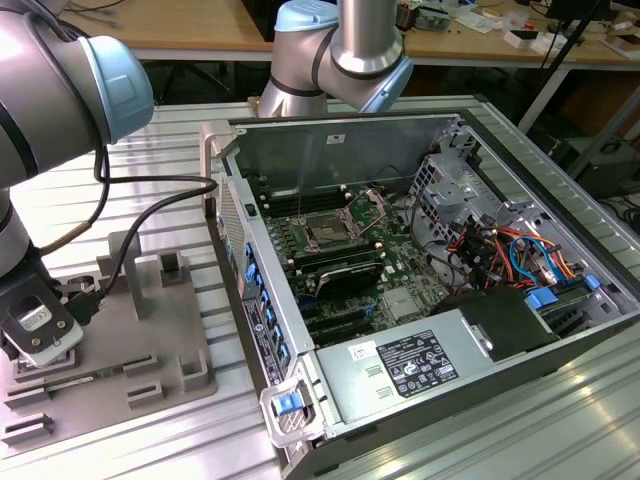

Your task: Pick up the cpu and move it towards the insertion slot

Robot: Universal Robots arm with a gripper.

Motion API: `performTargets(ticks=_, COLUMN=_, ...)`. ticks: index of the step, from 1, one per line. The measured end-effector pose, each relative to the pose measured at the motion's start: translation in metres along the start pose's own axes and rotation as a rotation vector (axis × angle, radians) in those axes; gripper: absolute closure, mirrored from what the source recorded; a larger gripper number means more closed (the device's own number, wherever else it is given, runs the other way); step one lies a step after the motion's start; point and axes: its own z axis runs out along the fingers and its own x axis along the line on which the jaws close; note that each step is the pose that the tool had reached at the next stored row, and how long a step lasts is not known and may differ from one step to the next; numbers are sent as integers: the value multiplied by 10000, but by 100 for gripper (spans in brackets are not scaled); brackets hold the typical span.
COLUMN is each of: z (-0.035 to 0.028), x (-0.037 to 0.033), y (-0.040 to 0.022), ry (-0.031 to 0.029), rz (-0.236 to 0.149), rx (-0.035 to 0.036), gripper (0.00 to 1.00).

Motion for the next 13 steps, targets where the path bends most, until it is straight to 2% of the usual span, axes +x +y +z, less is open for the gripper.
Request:
performTargets(ticks=8, z=-5, x=0, y=0, ry=1, rz=0, rx=0, gripper=45)
performTargets(ticks=13, z=-37, x=1, y=1, ry=3, rz=0, rx=2, gripper=45)
